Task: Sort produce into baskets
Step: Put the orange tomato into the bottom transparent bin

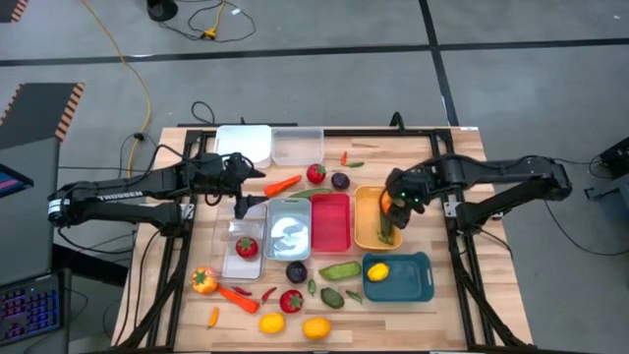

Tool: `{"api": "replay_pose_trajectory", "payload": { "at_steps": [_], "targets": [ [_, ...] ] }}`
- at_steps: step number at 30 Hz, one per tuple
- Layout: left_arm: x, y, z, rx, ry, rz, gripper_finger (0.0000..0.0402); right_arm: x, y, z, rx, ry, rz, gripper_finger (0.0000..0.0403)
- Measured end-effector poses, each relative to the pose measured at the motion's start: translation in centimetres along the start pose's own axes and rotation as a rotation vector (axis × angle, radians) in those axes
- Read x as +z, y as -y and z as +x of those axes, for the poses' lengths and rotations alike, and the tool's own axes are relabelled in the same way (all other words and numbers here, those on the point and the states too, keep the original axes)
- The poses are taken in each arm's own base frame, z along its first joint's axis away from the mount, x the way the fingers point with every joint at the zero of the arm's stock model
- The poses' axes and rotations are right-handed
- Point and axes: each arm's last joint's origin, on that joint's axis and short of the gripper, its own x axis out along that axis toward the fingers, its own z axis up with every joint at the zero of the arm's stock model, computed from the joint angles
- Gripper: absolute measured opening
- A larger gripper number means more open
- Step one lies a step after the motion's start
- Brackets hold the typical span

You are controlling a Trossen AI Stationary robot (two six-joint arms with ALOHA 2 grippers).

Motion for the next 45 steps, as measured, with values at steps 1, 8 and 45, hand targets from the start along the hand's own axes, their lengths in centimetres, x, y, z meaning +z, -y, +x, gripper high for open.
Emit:
{"api": "replay_pose_trajectory", "payload": {
  "at_steps": [1, 8, 45],
  "targets": [
    [0.2, 0.0, 0.0, -0.001, 0.016, 0.001, 0.0345, 0.4, 0.0, 0.0, 0.017, 0.032, -0.008, 0.0333],
    [1.9, 0.1, -0.2, -0.006, 0.197, 0.079, 0.0345, 3.1, -0.3, -0.2, 0.120, 0.258, -0.042, 0.0333],
    [4.9, 5.1, 10.2, -0.136, 0.565, 0.630, 0.0345, 6.3, -1.8, -2.1, 0.717, 0.306, 0.364, 0.0333]
  ]
}}
